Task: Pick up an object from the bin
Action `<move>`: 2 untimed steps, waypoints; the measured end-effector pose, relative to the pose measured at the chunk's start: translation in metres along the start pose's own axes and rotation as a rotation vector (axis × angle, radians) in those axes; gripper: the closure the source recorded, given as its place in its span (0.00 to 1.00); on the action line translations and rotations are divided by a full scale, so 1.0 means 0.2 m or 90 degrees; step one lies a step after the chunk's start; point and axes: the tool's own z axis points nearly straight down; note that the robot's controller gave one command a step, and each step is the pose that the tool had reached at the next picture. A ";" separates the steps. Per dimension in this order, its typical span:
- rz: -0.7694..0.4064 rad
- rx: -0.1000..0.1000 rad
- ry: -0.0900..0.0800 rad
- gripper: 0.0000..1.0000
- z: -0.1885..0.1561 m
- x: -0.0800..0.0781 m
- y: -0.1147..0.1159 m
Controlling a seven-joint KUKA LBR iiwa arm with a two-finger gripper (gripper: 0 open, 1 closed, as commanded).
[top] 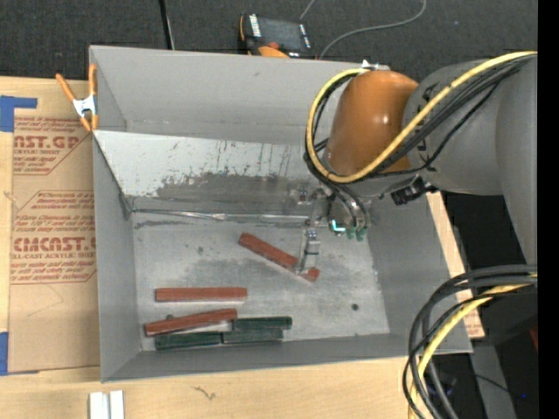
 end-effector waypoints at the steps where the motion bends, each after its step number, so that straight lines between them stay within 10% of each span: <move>1: 0.101 0.000 0.000 0.00 0.34 0.14 -0.04; 2: 0.100 -0.001 -0.005 1.00 0.33 0.13 -0.04</move>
Offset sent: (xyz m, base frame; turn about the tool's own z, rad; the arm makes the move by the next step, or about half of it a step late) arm -0.0271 -0.0074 -0.0657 0.1576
